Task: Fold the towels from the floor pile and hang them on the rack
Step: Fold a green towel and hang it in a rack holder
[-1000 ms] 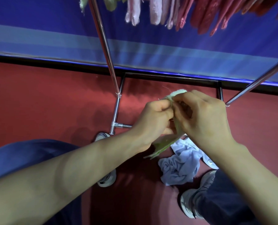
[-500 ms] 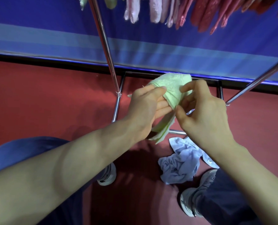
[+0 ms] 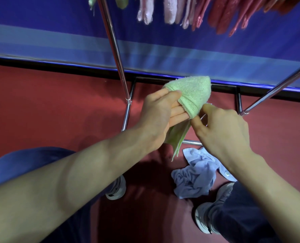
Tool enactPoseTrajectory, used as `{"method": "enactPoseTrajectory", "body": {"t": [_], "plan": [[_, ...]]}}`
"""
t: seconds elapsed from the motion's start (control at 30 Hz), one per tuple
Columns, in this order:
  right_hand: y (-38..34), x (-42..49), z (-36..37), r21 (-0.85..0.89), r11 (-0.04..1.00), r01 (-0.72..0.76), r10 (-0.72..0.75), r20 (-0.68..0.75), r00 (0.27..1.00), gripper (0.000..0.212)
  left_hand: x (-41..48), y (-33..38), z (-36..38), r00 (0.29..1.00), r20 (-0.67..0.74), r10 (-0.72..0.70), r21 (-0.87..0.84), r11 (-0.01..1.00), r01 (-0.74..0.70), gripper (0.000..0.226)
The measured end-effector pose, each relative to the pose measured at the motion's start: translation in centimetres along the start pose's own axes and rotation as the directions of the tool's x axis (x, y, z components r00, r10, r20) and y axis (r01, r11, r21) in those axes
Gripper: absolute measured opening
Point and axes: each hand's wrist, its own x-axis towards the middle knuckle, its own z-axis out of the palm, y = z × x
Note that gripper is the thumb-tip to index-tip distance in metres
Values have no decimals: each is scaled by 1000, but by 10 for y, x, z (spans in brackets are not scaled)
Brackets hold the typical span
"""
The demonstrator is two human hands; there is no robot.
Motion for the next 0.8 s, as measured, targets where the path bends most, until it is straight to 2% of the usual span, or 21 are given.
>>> {"method": "enactPoseTrajectory", "body": {"t": [0.13,0.2,0.27,0.37,0.53,0.7,0.8], "plan": [[-1,0,0,-25,999,23,-24,-45,999,39,3,1,-1,1000,-25,16,9,1000,-16,31],[-2,0,-3,-38,999,39,-42,-81,996,43,5,2,-2,998,-53,46,22,999,-45,21],[-3,-1,-7,-45,997,55,-60,-117,991,44,6,2,-4,995,-73,67,29,997,-65,12],[-6,-3,-11,-55,992,110,-118,-152,981,40,7,3,-6,994,-84,75,23,997,-74,11],[-10,-8,-9,-121,973,198,-213,-121,970,35,9,4,-3,995,-89,48,0,999,-48,25],[-8,-9,-4,-114,965,235,-247,-96,964,30,8,1,-3,997,-52,54,-7,998,-54,7],[-7,-7,-2,-127,958,256,-268,-84,960,30,6,1,-4,997,11,70,24,997,-70,14]]}}
